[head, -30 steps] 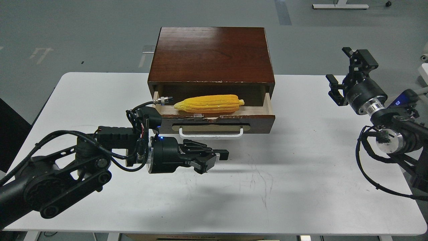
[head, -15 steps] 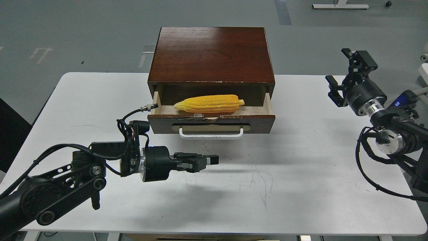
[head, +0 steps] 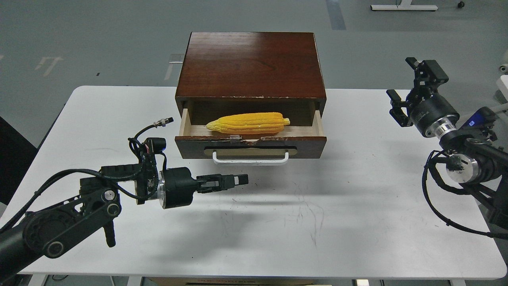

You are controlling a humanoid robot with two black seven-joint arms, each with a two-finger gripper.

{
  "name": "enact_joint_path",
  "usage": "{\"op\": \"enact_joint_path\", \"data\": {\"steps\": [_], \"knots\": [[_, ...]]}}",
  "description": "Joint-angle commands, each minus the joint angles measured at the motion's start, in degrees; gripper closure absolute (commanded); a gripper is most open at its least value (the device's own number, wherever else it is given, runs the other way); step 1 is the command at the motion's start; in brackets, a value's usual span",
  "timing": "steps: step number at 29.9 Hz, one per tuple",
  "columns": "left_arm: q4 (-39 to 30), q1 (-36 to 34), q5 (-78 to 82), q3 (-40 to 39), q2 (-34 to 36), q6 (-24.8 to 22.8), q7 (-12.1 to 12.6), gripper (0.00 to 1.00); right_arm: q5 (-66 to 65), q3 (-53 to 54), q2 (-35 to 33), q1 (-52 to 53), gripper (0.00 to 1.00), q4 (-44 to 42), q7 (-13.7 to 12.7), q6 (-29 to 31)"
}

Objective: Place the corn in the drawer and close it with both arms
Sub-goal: 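Reposition the left gripper in front of the white drawer handle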

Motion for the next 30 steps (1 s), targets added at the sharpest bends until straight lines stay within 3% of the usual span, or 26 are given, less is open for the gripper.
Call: {"op": "enact_joint_path", "data": {"steps": [1,30], "knots": [[0.9,-0.2,-1.2,-0.5,-0.1,0.0,0.0,1.00,0.0,-0.1,0.0,-0.2,0.02,0.0,0.0,0.0],[1.6,-1.0,-4.8,-0.5,0.2,0.0,0.0,1.00,0.0,-0.1,0.0,-0.3,0.02,0.1,0.0,0.0]]}}
